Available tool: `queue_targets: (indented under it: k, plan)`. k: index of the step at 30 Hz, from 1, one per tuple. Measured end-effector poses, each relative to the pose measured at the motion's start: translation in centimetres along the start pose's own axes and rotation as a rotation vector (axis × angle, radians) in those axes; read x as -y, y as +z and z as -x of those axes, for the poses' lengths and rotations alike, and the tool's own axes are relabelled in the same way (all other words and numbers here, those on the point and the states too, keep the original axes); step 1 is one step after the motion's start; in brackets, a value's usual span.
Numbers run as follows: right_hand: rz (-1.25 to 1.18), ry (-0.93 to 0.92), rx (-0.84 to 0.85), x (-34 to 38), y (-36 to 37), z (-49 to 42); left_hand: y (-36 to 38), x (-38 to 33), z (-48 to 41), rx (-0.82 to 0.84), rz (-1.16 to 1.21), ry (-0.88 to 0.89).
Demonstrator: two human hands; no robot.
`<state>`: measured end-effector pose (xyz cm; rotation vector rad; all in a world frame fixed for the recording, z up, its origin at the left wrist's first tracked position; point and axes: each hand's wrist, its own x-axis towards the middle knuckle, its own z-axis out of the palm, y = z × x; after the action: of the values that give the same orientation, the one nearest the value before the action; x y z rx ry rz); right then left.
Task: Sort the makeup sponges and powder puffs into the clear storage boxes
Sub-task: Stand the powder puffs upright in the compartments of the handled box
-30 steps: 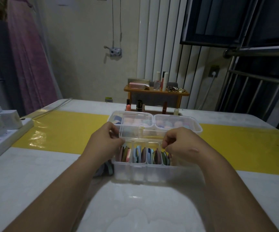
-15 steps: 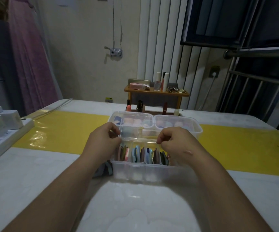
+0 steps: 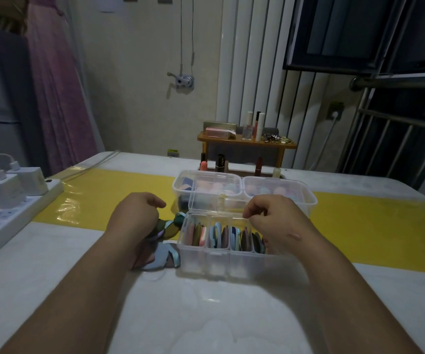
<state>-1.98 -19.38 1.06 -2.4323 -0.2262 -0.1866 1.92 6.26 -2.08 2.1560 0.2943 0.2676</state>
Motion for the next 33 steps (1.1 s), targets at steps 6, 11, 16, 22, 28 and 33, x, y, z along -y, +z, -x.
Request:
queue_targets:
  k: [6, 11, 16, 22, 28, 33]
  plan:
    - [0.005, -0.002, -0.002, 0.1, 0.1, 0.0, 0.2, 1.0, -0.6, 0.132, -0.141, -0.038]
    - [0.005, -0.016, -0.006, -0.1, 0.1, 0.0, 0.0, 0.3, 0.3, 0.053, -0.318, 0.047]
    - [0.003, -0.028, -0.005, -0.1, 0.1, -0.1, -0.1, 0.0, 0.4, -0.090, -0.233, 0.125]
    - [-0.035, -0.052, -0.041, -0.3, 0.4, -0.1, 0.6, -1.2, 1.4, -0.229, 0.073, 0.302]
    - [-0.056, -0.086, -0.075, -0.4, 0.4, -0.3, 1.3, -1.8, 2.0, -0.346, 0.098, 0.393]
    - [-0.078, -0.096, -0.081, -0.4, 0.5, -0.3, 1.7, -2.0, 2.4, -0.392, 0.141, 0.424]
